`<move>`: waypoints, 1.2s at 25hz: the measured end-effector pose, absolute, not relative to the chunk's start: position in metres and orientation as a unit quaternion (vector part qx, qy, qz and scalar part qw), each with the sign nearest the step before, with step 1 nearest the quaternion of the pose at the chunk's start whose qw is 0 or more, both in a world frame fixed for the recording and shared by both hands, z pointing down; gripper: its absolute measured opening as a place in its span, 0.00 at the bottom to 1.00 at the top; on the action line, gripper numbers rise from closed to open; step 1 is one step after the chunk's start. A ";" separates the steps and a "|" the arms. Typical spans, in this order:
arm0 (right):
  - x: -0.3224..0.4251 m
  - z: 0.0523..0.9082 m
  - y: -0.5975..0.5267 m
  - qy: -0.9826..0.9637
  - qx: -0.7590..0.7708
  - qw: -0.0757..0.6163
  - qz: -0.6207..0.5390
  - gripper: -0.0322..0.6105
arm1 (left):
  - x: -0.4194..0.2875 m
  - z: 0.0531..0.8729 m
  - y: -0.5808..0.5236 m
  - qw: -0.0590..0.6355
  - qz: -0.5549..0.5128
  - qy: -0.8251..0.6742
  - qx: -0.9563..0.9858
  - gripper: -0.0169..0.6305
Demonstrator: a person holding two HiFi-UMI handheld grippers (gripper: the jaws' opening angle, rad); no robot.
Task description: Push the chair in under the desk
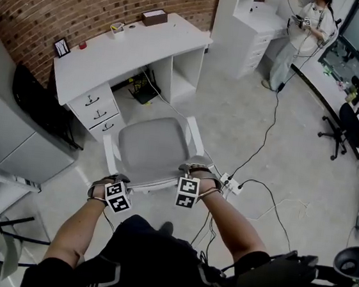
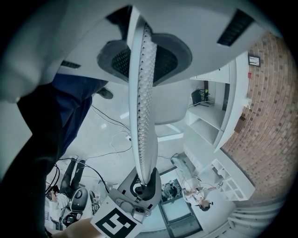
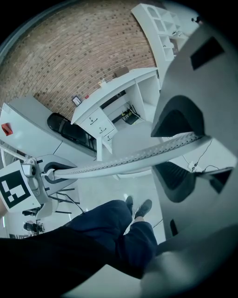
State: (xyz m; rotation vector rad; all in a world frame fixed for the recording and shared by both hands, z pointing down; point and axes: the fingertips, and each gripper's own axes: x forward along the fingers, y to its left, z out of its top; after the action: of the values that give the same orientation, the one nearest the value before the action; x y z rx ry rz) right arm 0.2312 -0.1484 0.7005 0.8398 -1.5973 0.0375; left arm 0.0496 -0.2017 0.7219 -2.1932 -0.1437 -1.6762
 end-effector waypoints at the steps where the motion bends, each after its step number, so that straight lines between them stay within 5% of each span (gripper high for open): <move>1: 0.234 0.700 -0.151 -0.695 0.367 0.618 0.015 0.32 | 0.052 0.722 -0.204 0.185 -0.598 -0.051 -0.778 0.15; 30: 0.360 0.704 -0.242 -0.697 0.347 0.627 0.018 0.33 | 0.173 0.724 -0.278 0.142 -0.593 -0.054 -0.791 0.15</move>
State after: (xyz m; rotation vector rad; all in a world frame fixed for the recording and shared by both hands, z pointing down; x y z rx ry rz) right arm 0.3595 -0.2421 0.7038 0.7960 -1.5986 0.0402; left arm 0.1729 -0.2775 0.7237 -2.2814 -0.1566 -1.7112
